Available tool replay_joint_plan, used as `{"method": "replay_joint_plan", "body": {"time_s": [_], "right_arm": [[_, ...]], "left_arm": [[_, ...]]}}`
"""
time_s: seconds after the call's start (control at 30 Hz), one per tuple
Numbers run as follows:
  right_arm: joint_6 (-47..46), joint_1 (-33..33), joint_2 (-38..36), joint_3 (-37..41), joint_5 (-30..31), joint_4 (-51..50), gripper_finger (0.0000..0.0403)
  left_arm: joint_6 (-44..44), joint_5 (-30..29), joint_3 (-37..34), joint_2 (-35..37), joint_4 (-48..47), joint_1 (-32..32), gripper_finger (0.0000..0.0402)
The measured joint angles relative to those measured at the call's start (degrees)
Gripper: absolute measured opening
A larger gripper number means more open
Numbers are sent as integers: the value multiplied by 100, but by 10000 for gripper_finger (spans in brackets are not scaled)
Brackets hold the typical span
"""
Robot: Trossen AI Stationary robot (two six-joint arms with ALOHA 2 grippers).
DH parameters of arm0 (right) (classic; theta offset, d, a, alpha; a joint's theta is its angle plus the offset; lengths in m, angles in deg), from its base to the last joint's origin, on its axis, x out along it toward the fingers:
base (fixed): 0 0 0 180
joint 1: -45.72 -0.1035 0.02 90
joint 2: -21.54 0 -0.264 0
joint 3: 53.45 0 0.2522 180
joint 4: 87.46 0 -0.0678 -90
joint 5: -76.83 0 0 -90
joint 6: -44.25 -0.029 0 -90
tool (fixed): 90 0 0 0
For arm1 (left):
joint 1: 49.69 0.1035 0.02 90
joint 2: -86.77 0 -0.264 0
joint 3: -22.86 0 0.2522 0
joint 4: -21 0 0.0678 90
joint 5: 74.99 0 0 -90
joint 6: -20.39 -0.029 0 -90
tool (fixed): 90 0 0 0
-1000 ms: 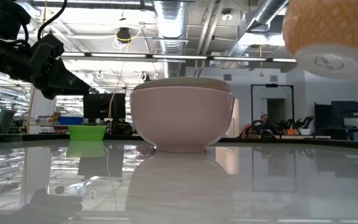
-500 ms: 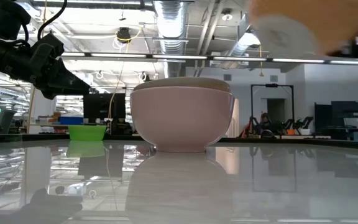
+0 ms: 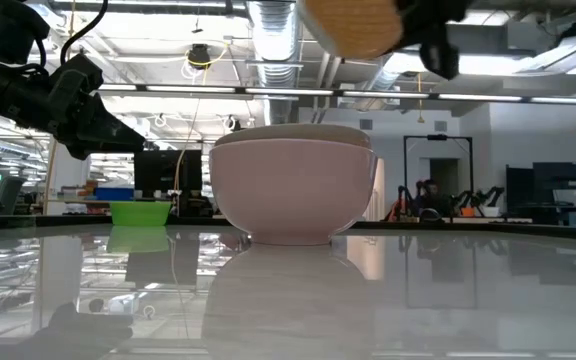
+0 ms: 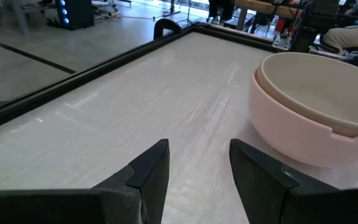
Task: Nest bowls inside each other
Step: Stack the blue bowl on top of the gray bowl
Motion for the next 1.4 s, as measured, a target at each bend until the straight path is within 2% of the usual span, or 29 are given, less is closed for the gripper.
{"method": "replay_joint_plan", "body": {"time_s": [0.13, 0.3, 0.73, 0.97, 1.4], "right_arm": [[242, 474, 38, -214, -181, -88, 10], [241, 832, 236, -513, -135, -667, 10], [284, 1132, 2028, -2327, -489, -2181, 10], [283, 1130, 2794, -3063, -611, -2890, 10], [73, 1296, 3276, -3233, -700, -3181, 10]], "left_arm": [[0, 0, -1, 1, 0, 1, 158], [0, 0, 0, 0, 0, 1, 158], [0, 0, -1, 5, -1, 0, 158], [0, 0, -1, 5, 1, 0, 158], [0, 2, 1, 8, 3, 0, 158]]}}
